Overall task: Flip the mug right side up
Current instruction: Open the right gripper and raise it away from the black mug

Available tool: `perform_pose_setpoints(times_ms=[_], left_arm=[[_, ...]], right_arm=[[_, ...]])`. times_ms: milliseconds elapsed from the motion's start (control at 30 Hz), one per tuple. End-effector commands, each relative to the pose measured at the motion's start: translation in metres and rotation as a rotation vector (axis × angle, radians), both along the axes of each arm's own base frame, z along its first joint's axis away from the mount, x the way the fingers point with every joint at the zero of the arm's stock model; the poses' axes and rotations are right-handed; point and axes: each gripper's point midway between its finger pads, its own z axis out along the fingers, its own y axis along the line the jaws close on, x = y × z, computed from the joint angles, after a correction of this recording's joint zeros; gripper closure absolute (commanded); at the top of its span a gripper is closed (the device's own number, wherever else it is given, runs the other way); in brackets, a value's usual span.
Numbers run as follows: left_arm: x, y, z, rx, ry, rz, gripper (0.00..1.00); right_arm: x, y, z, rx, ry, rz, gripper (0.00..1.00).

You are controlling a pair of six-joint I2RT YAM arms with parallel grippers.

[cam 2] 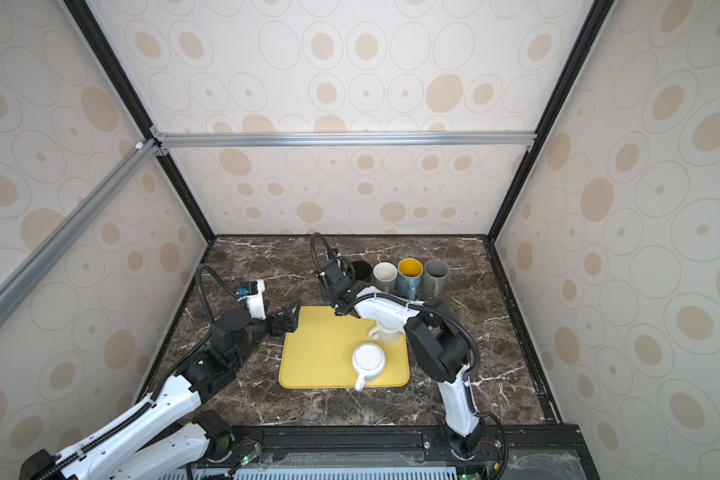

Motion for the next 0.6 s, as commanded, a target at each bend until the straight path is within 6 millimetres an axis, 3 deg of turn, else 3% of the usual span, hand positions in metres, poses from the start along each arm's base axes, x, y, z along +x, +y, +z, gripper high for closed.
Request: perform_pose_setpoints(times_ms=[0, 267, 433, 567], left_arm=[[0.004, -0.001, 0.006, 0.031, 0.003, -0.007, 0.00], [-0.006, -0.012, -0.017, 0.056, 0.072, -0.095, 0.00], [-0.026, -0.031, -0.027, -0.022, 0.111, -0.223, 0.00], [-0.032, -0.032, -0.027, -0.005, 0.147, -0.235, 0.00]], right_arm=[[-0.008, -0.001, 0.035, 0.047, -0.049, 0.036, 0.48], [-0.043, -0.012, 0.071, 0.123, -0.066, 0.136, 0.48], [-0.074, -0.024, 0.075, 0.165, -0.035, 0.198, 0.47], [-0.101, -0.037, 0.075, 0.185, -0.012, 0.248, 0.47]])
